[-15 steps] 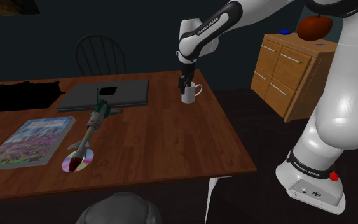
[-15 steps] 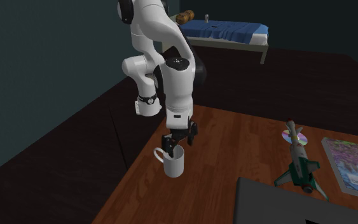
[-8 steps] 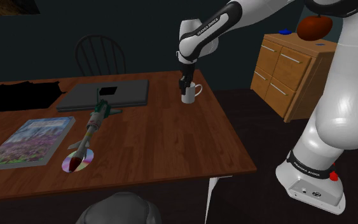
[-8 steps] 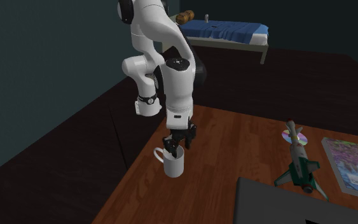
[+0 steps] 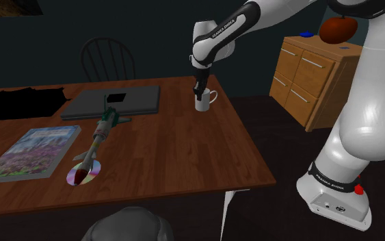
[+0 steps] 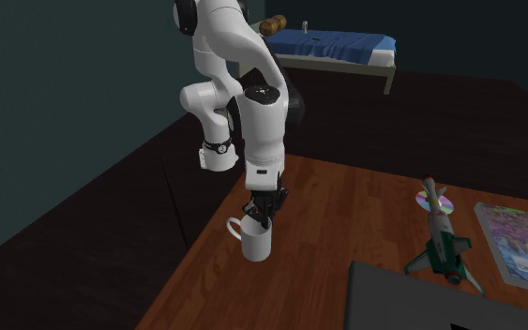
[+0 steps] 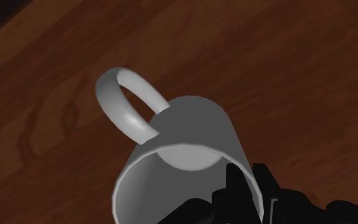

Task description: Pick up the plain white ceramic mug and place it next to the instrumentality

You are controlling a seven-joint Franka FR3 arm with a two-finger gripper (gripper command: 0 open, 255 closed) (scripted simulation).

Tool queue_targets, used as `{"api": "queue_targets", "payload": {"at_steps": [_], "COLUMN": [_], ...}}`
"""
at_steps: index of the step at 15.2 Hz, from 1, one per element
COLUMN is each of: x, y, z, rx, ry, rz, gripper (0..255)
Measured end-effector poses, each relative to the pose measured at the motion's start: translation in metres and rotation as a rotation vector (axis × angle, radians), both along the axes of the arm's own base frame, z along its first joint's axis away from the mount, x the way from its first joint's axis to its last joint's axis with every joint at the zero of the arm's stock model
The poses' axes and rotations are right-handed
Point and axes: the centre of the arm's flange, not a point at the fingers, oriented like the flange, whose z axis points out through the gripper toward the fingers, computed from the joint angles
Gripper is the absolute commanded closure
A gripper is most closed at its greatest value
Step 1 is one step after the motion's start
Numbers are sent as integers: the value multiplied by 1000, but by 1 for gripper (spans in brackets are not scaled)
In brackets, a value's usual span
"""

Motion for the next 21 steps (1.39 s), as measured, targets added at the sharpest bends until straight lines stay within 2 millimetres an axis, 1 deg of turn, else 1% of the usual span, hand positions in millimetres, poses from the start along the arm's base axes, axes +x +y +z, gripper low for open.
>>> {"api": "queue_targets", "payload": {"at_steps": [2,5,21], "x": [1,1,0], "y": [0,1,1], "z": [3,16,101], "rx": [0,0,0], "ry": [0,0,0], "rz": [0,0,0], "gripper": [255,255,255]}}
